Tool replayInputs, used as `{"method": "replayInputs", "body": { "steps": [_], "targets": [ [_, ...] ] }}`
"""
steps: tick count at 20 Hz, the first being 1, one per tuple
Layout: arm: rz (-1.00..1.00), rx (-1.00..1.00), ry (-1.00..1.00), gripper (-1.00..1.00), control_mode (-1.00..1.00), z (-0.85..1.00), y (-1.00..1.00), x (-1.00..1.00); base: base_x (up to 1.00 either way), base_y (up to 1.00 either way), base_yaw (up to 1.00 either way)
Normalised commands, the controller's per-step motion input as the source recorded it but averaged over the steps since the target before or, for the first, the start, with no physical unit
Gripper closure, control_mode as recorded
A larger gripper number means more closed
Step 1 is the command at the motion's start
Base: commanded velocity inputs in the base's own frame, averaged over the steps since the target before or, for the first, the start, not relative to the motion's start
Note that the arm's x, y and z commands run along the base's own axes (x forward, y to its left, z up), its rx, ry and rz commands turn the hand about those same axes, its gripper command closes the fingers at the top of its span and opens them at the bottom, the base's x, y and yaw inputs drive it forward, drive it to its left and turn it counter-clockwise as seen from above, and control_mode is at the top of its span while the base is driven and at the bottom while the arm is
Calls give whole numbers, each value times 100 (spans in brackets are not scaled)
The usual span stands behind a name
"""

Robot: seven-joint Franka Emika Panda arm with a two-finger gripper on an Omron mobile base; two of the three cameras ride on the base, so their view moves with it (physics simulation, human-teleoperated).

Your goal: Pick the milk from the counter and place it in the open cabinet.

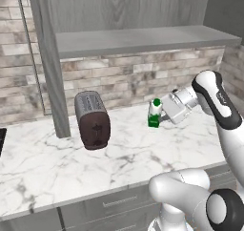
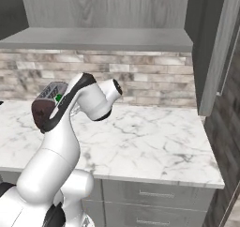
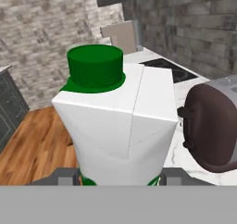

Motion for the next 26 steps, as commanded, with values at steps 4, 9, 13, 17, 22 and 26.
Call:
{"method": "replayInputs", "body": {
  "steps": [4, 9, 13, 17, 22, 26],
  "targets": [
    [0, 0, 0, 100, 100, 0, 0, 0, 24, 0, 0],
    [-1, 0, 0, 100, -100, 0, 2, 0, 0, 0, 0],
    [-27, 0, 0, 100, -100, 7, -1, -3, 0, 0, 0],
    [-61, 0, -1, 100, -100, 22, 2, -5, 0, 0, 0],
    [-58, -13, -7, 100, -100, 58, -1, 3, 0, 0, 0],
    [-65, -10, -11, 100, -100, 86, -26, 0, 0, 0, 0]
  ]
}}
